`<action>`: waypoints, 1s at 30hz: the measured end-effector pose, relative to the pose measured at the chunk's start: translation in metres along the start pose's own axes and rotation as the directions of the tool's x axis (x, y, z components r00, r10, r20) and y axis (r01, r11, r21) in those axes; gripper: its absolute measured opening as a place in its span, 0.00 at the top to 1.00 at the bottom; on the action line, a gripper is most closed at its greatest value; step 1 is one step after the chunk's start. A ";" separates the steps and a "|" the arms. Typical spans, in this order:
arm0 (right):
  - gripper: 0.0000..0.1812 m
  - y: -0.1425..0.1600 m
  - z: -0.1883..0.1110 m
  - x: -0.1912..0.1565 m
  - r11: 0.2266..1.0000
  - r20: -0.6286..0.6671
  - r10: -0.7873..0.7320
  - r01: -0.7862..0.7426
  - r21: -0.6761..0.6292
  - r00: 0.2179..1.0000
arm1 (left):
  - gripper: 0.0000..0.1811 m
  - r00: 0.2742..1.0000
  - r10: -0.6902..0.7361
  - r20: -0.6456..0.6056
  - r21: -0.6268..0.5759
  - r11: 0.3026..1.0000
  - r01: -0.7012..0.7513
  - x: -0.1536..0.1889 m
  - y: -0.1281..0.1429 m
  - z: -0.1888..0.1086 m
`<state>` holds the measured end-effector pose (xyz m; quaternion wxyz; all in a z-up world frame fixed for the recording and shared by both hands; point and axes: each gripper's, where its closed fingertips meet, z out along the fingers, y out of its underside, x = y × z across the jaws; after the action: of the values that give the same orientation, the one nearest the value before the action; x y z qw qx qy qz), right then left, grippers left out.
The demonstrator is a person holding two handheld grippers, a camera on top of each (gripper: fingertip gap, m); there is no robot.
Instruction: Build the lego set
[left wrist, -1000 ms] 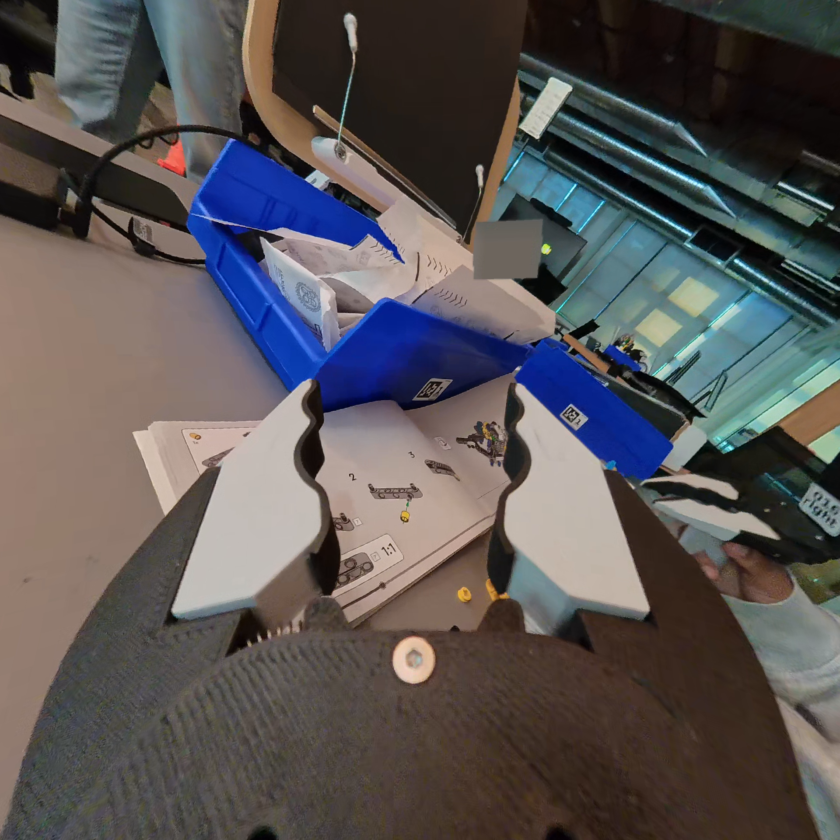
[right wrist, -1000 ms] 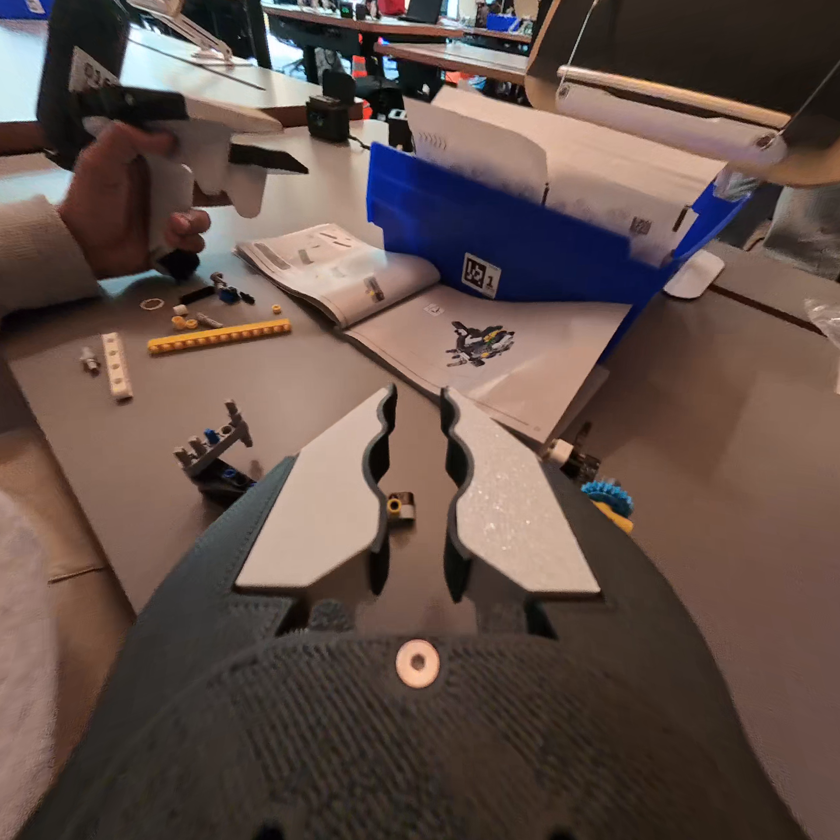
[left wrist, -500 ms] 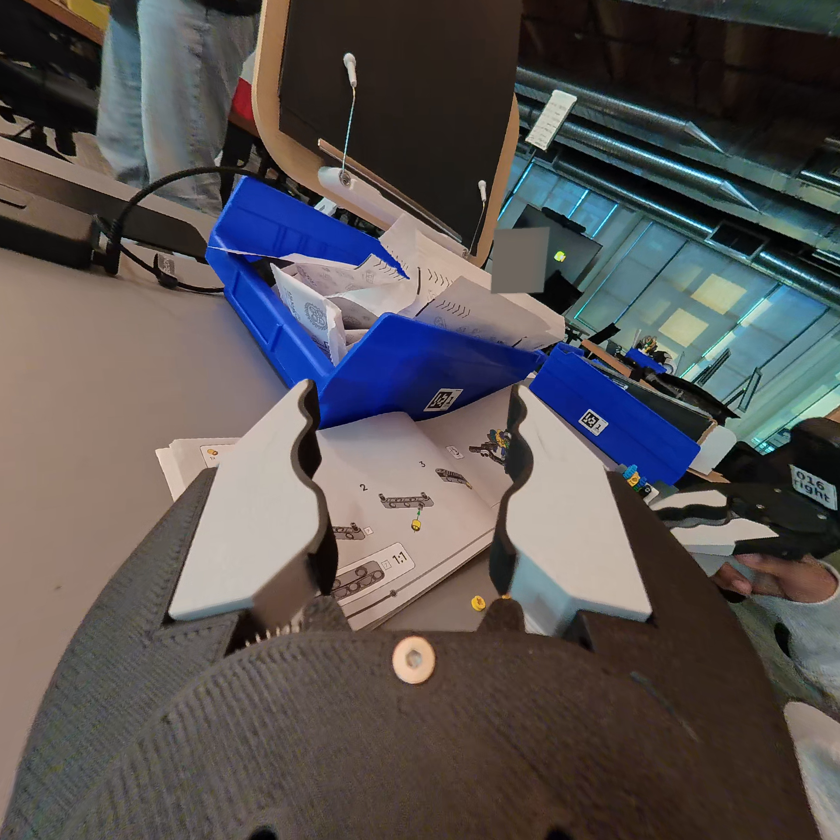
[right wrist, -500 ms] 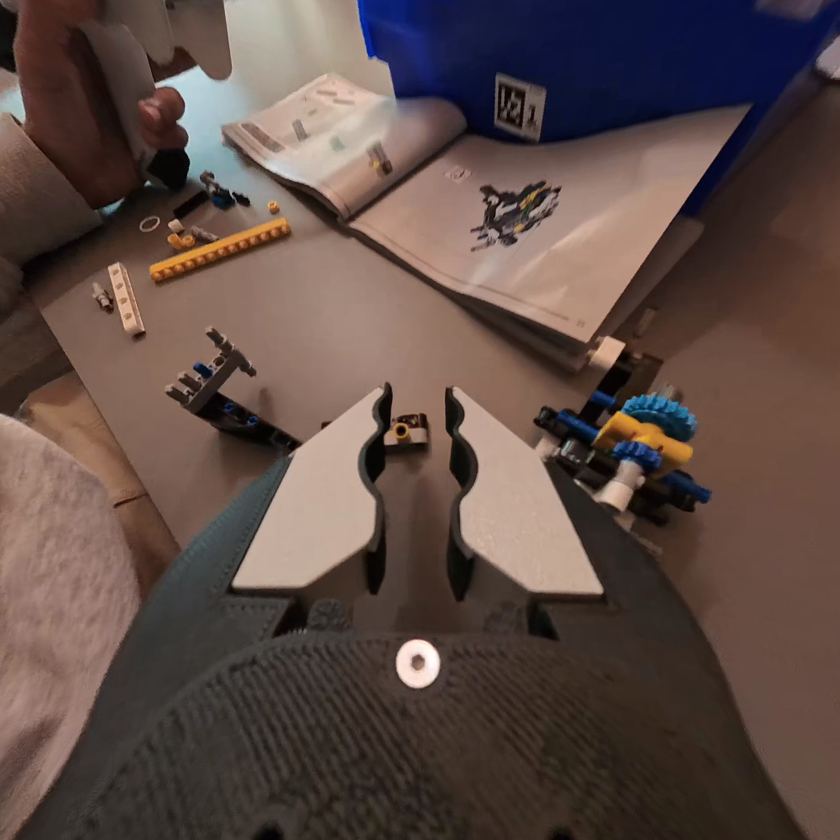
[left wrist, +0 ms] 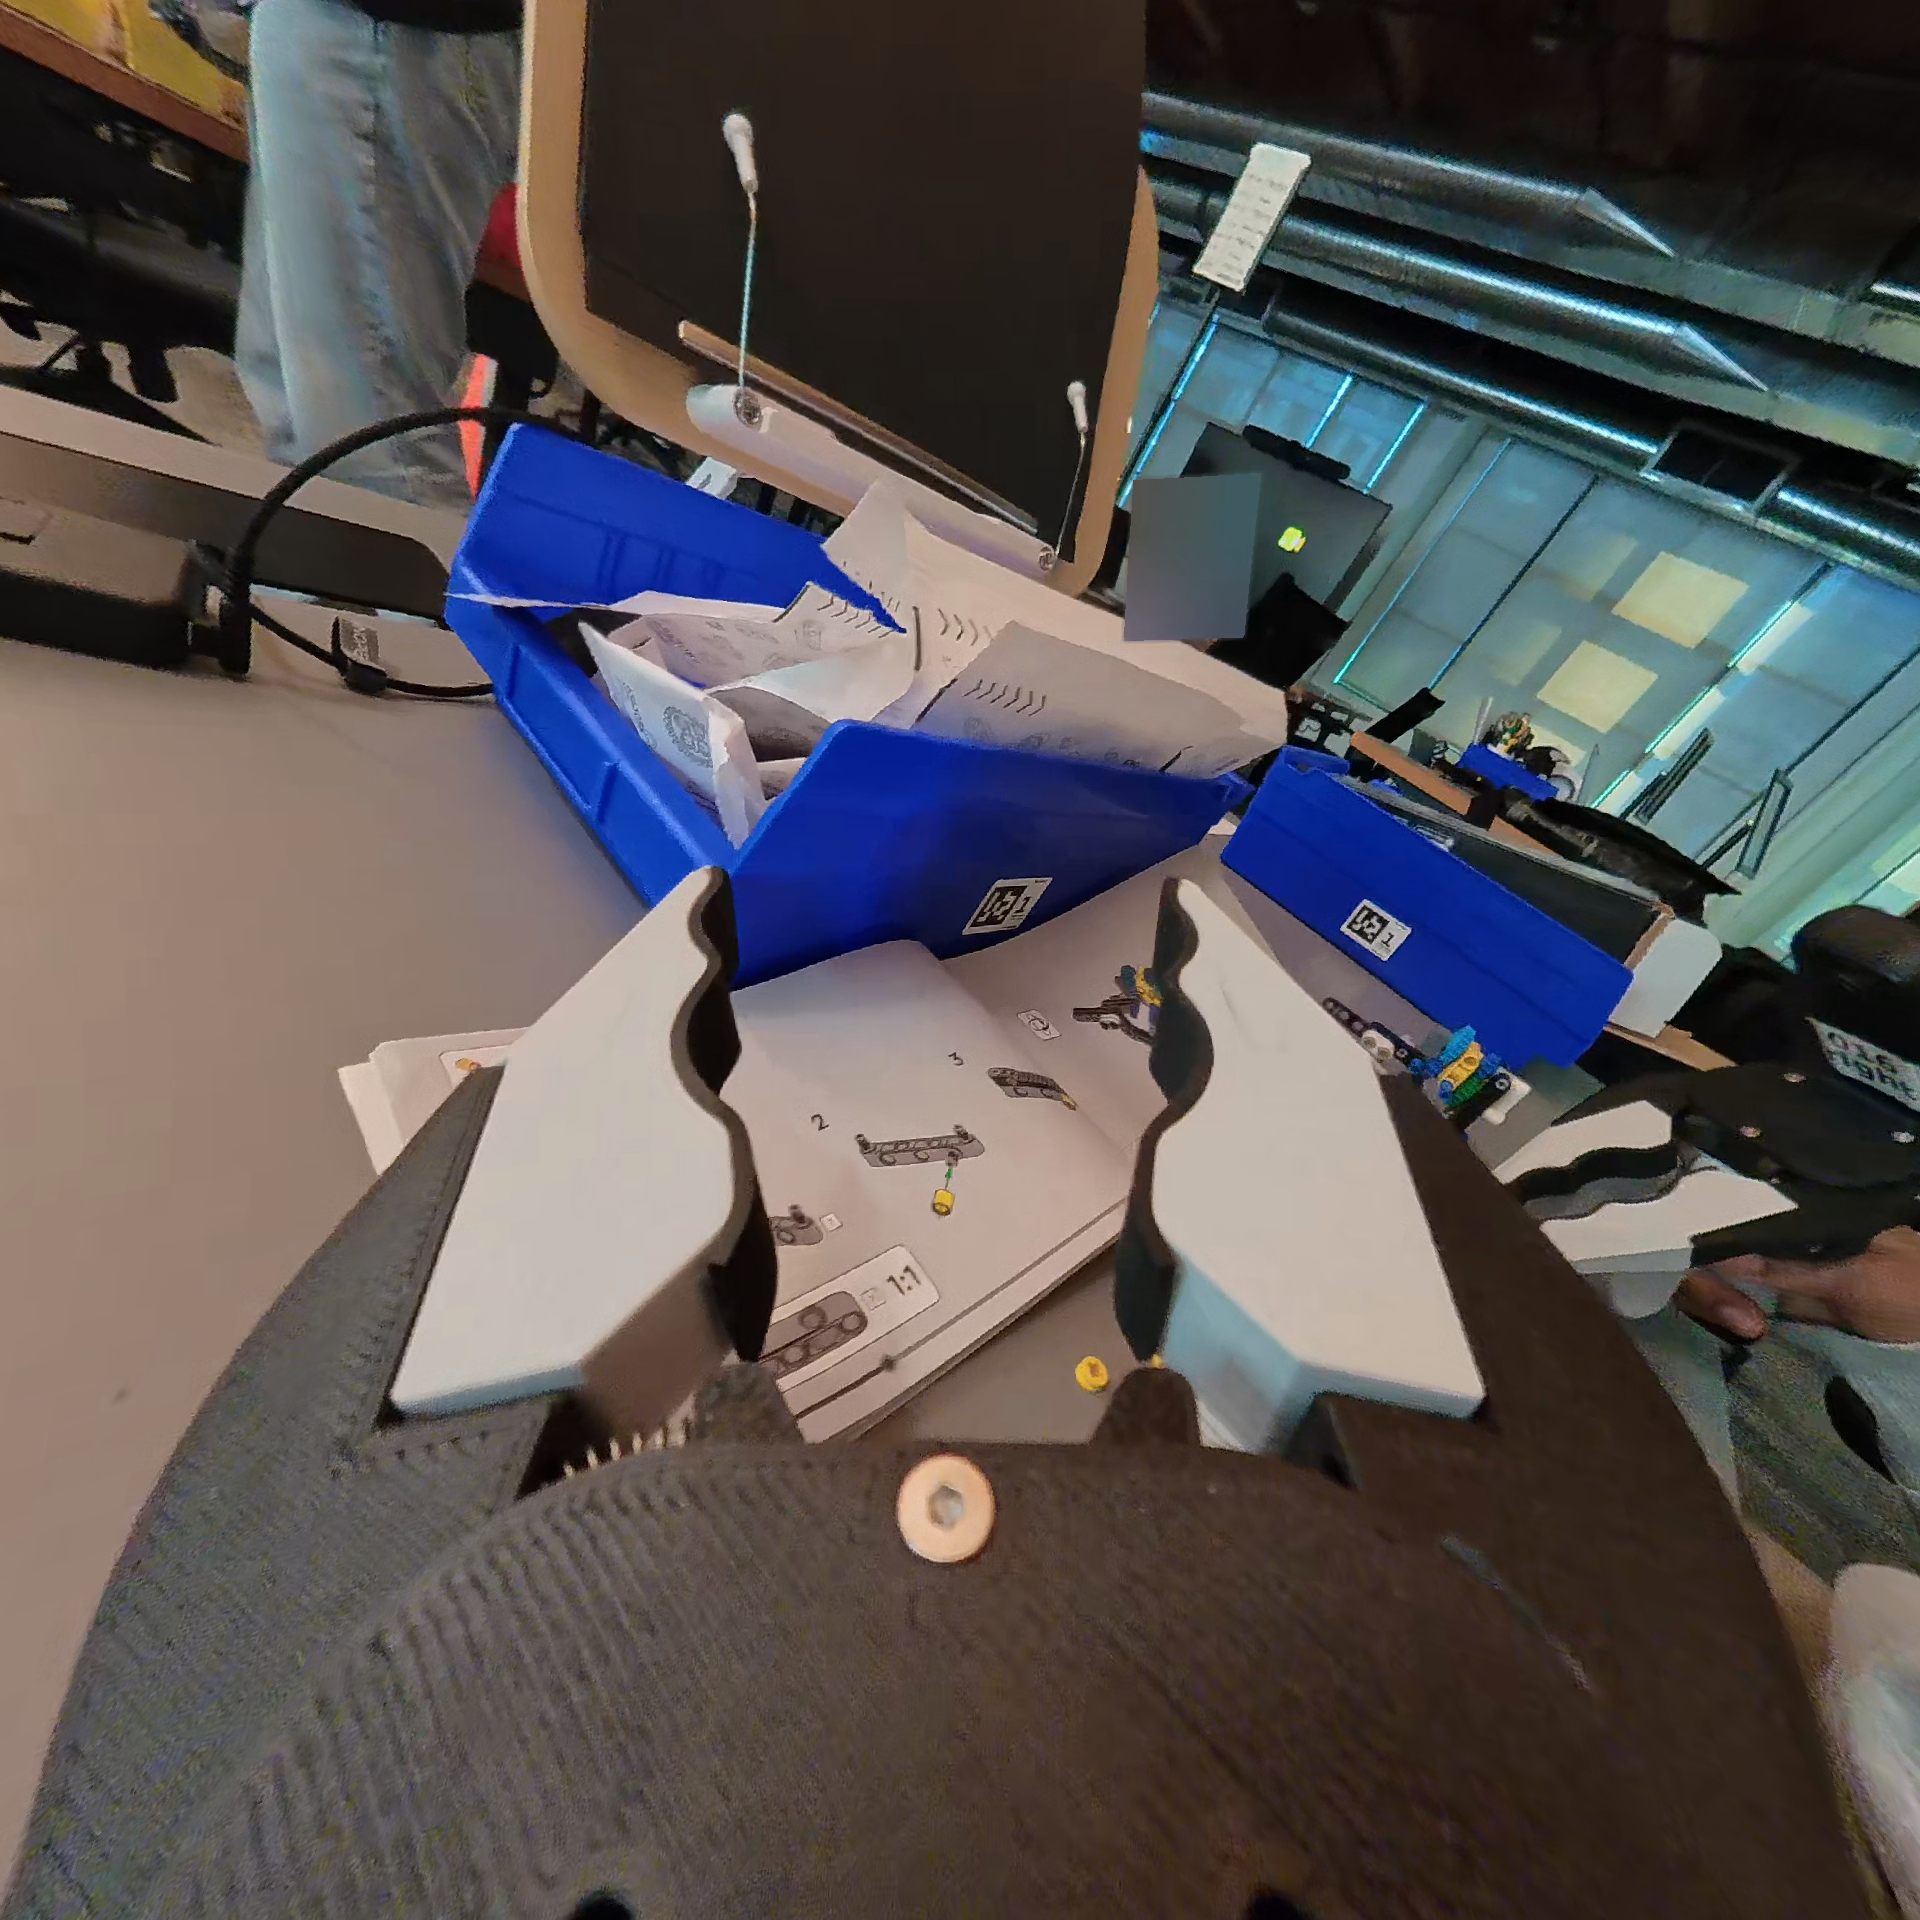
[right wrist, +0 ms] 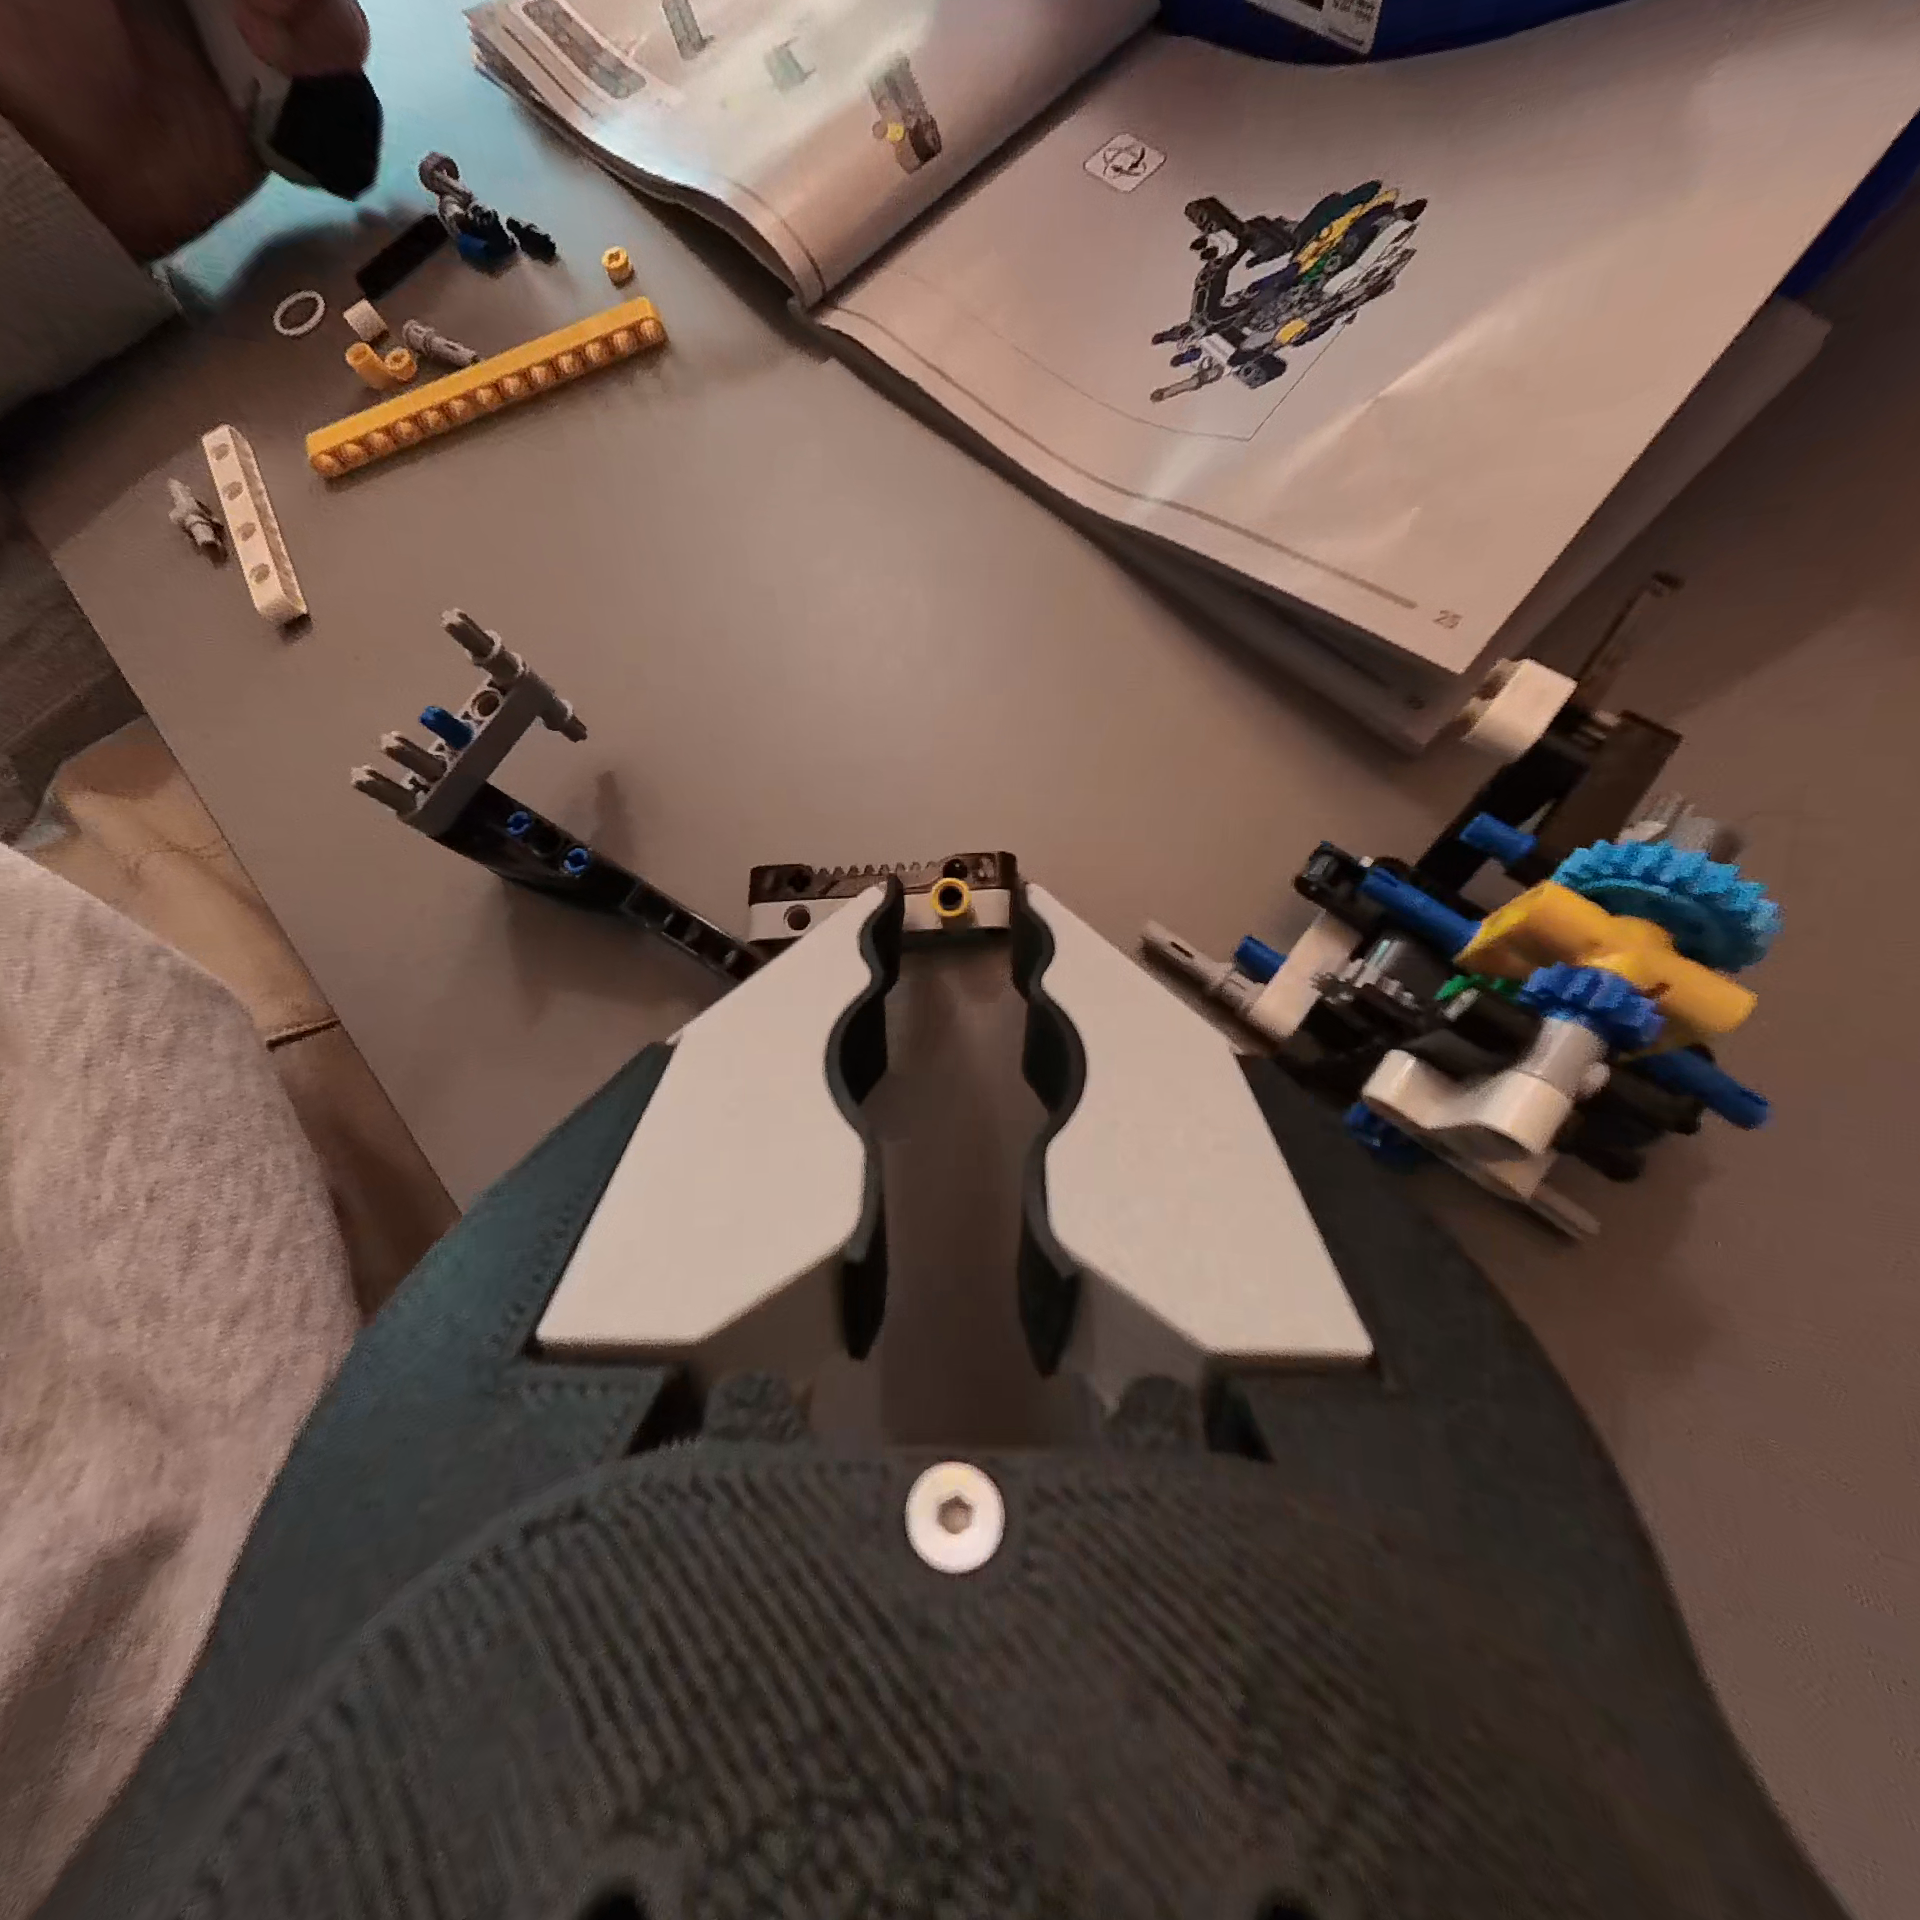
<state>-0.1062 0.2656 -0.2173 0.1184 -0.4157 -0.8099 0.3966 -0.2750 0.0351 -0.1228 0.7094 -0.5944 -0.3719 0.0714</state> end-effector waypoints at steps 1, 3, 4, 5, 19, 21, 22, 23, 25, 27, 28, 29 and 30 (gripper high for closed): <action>0.89 0.001 0.002 -0.001 1.000 0.001 -0.005 0.005 -0.004 1.000 | 0.56 1.000 0.000 -0.007 0.000 1.000 0.000 0.004 -0.002 0.001; 0.91 0.000 0.003 -0.002 1.000 0.003 -0.013 0.013 0.004 1.000 | 0.56 0.999 -0.013 -0.041 -0.021 1.000 0.012 0.018 -0.001 0.004; 0.92 0.000 0.004 -0.002 1.000 0.003 -0.013 0.013 0.005 1.000 | 0.55 0.997 -0.025 -0.067 -0.044 0.999 0.022 0.027 0.001 0.008; 0.93 0.000 0.004 -0.003 1.000 0.005 -0.012 0.012 0.010 1.000 | 0.56 0.995 -0.037 -0.093 -0.070 0.997 0.031 0.038 0.004 0.012; 0.97 -0.064 -0.033 0.002 0.905 -0.235 -0.126 0.209 0.372 0.964 | 0.55 0.863 -0.430 -0.266 -0.628 0.756 0.184 0.196 0.121 0.055; 0.97 -0.072 -0.038 -0.003 0.879 -0.257 -0.147 0.245 0.410 0.955 | 0.74 0.871 -0.425 -0.248 -0.669 0.725 0.163 0.203 0.136 0.055; 0.97 -0.074 -0.038 -0.006 0.871 -0.264 -0.160 0.261 0.416 0.951 | 0.76 0.878 -0.411 -0.246 -0.686 0.714 0.142 0.205 0.142 0.055; 0.97 -0.075 -0.037 -0.009 0.867 -0.269 -0.175 0.278 0.414 0.947 | 0.77 0.881 -0.402 -0.248 -0.697 0.706 0.126 0.207 0.147 0.054; 0.97 -0.075 -0.035 -0.012 0.861 -0.290 -0.202 0.311 0.402 0.935 | 0.78 0.873 -0.415 -0.256 -0.712 0.692 0.120 0.211 0.151 0.053; 0.97 -0.075 -0.034 -0.015 0.854 -0.305 -0.224 0.338 0.395 0.925 | 0.87 0.862 -0.431 -0.265 -0.709 0.693 0.129 0.212 0.149 0.052; 0.97 -0.075 -0.033 -0.016 0.853 -0.314 -0.233 0.348 0.389 0.921 | 0.92 0.857 -0.437 -0.272 -0.705 0.696 0.131 0.212 0.147 0.052; 0.96 -0.074 -0.032 -0.016 0.854 -0.322 -0.241 0.357 0.379 0.916 | 0.97 0.850 -0.444 -0.283 -0.702 0.700 0.132 0.213 0.144 0.051; 0.96 -0.074 -0.031 -0.015 0.854 -0.328 -0.246 0.364 0.371 0.912 | 0.97 0.845 -0.447 -0.293 -0.698 0.704 0.130 0.213 0.142 0.051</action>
<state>-0.1231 0.2454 -0.1404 0.3765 -0.2946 -0.7363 0.4788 -0.1061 0.2307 -0.1550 0.5228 -0.7359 -0.2928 -0.3152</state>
